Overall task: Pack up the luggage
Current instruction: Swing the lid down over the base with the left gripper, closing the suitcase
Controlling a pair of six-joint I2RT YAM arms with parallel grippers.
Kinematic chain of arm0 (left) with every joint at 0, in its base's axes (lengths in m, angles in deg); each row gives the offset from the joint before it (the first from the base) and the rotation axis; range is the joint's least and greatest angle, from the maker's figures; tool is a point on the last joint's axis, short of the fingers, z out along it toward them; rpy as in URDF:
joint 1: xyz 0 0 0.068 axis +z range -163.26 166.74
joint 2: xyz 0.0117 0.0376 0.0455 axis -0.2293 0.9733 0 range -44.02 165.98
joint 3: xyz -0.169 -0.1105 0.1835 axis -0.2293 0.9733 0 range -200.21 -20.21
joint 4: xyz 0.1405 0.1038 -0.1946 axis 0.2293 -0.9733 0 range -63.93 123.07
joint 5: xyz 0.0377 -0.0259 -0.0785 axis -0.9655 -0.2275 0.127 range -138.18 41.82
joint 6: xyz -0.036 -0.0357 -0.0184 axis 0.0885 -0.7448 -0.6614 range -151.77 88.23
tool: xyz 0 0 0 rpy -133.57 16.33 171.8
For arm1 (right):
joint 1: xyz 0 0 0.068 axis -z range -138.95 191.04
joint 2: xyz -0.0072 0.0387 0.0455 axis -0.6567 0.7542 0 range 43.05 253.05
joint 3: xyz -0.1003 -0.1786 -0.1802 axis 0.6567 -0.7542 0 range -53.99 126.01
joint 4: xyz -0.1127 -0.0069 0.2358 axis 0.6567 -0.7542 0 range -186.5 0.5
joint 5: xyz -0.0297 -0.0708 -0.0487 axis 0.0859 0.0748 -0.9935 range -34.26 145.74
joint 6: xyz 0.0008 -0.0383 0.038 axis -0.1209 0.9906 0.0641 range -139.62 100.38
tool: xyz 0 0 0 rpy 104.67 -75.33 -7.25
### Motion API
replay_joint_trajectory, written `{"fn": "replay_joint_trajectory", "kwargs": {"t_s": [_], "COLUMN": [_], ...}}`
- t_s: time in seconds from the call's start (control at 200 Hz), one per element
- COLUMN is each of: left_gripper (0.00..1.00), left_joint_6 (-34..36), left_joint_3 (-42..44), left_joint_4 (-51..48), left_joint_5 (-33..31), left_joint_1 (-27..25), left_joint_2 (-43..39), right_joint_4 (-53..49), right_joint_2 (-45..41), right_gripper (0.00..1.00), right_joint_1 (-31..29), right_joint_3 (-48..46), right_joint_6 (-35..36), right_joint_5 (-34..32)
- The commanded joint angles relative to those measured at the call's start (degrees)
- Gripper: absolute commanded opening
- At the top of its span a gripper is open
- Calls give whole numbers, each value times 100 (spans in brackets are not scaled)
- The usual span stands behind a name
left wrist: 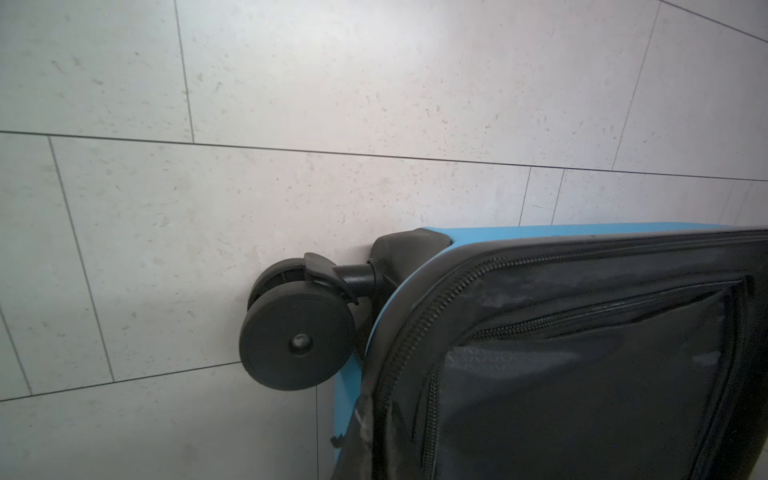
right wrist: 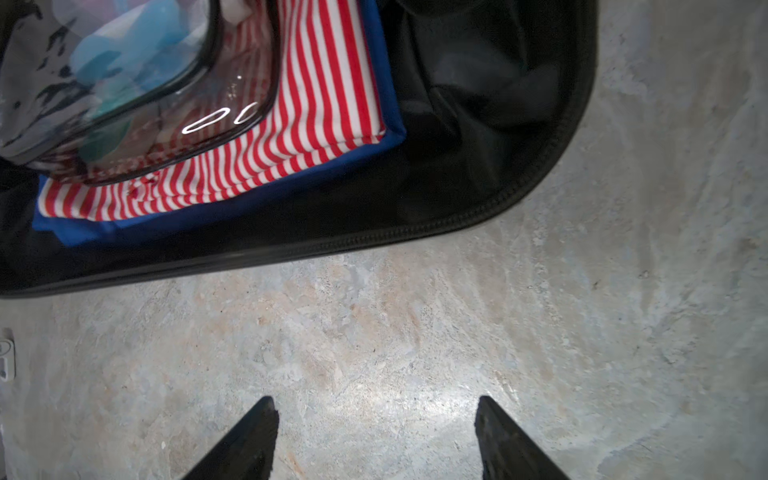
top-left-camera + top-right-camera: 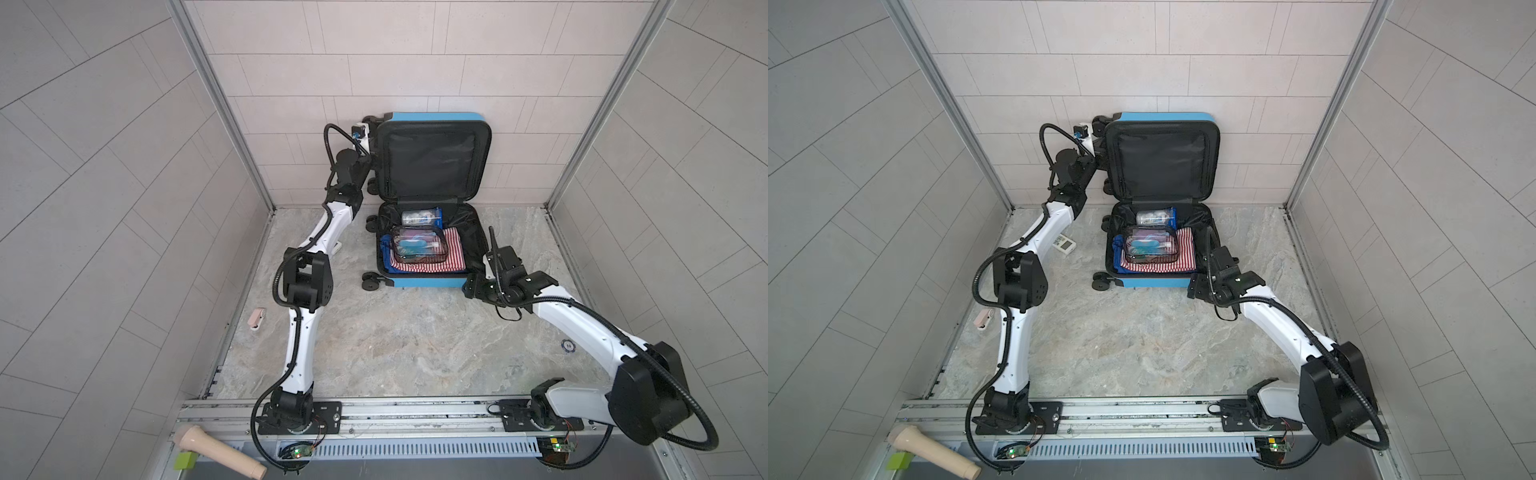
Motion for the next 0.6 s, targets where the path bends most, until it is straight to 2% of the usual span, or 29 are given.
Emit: {"fn": "replay_joint_trajectory", "kwargs": {"t_s": [0.0,0.155,0.425,0.595], "left_gripper": [0,0,0,0], "left_joint_6": [-100,-243,-219,-247], "left_joint_3": [618,1340,2594,3851], "left_joint_4": [448,809,1320,1777], "left_joint_5": [128,97,-114,-361], "left_joint_1": [-211,-256,-432,-584], "left_joint_2": [-546,-979,-1884,-2682], "right_joint_4": [440,752,1101,1216], "right_joint_2": [246,508,513,503], "right_gripper": [71,66,64,64], "right_joint_1": [24,28,38,46], "right_joint_3": [-85,-116,-300,-377], "right_joint_6": [-388,-596,-820,-864], "right_joint_5": [-219,-255,-440,-492]}}
